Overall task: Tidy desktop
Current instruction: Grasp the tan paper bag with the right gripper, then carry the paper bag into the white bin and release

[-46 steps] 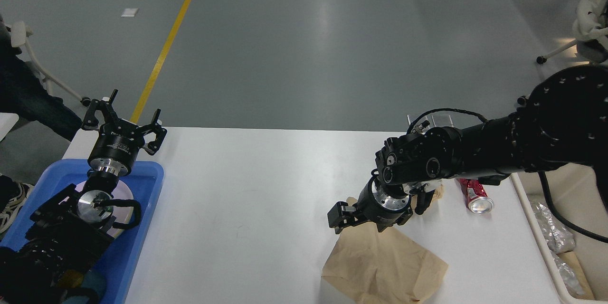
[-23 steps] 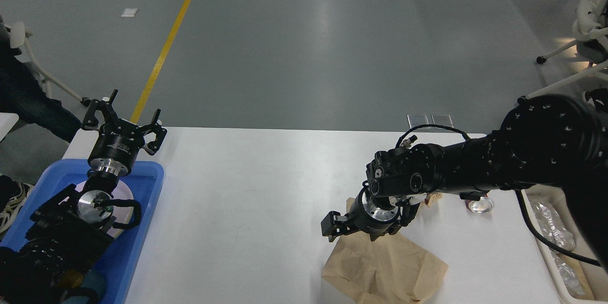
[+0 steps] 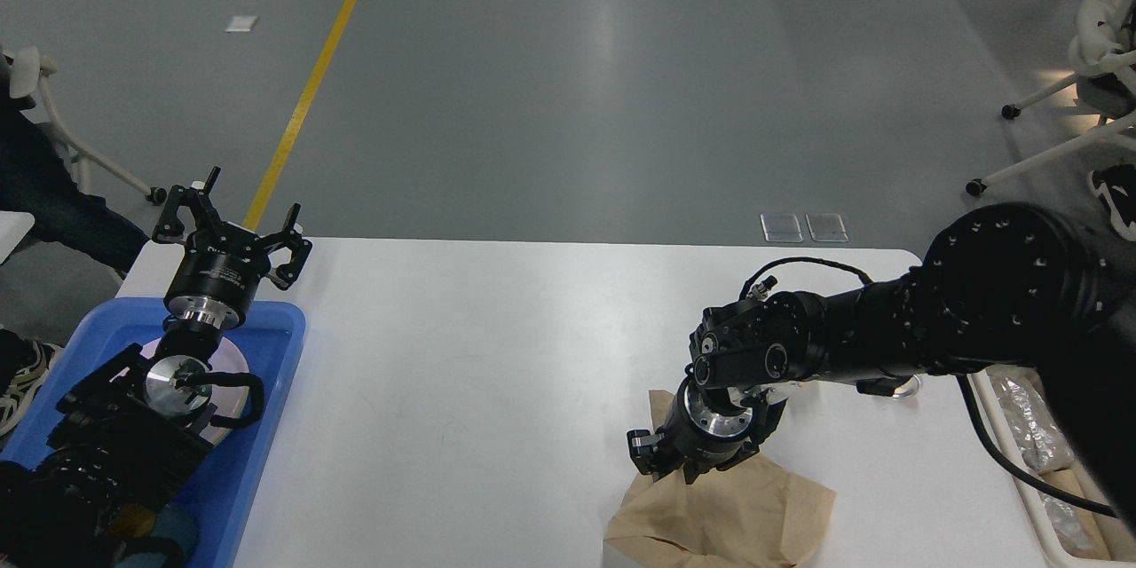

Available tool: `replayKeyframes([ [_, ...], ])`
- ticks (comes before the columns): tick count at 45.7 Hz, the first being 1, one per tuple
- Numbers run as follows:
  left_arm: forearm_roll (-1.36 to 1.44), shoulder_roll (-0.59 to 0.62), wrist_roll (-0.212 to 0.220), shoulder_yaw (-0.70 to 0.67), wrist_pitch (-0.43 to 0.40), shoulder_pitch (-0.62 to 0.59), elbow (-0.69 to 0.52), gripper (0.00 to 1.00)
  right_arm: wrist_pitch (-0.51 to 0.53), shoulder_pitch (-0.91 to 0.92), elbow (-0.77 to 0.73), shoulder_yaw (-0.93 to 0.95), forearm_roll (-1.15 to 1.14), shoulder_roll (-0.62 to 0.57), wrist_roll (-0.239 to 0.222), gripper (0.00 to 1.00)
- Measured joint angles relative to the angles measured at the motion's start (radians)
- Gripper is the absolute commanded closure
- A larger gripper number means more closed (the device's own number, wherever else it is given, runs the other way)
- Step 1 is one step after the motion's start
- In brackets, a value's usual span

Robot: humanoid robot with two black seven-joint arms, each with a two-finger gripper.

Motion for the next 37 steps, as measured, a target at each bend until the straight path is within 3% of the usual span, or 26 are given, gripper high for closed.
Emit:
replayKeyframes([
  [15, 0.0, 0.0, 0.0, 0.0, 0.0, 0.0, 0.0, 0.03, 0.033, 0.104, 0.087, 0.002, 0.0, -0.101, -0.002, 1.0],
  [37, 0.0, 0.0, 0.0, 0.0, 0.0, 0.0, 0.0, 0.03, 0.388, 0.553, 0.247, -0.022, -0.007, -0.453, -0.002, 1.0],
])
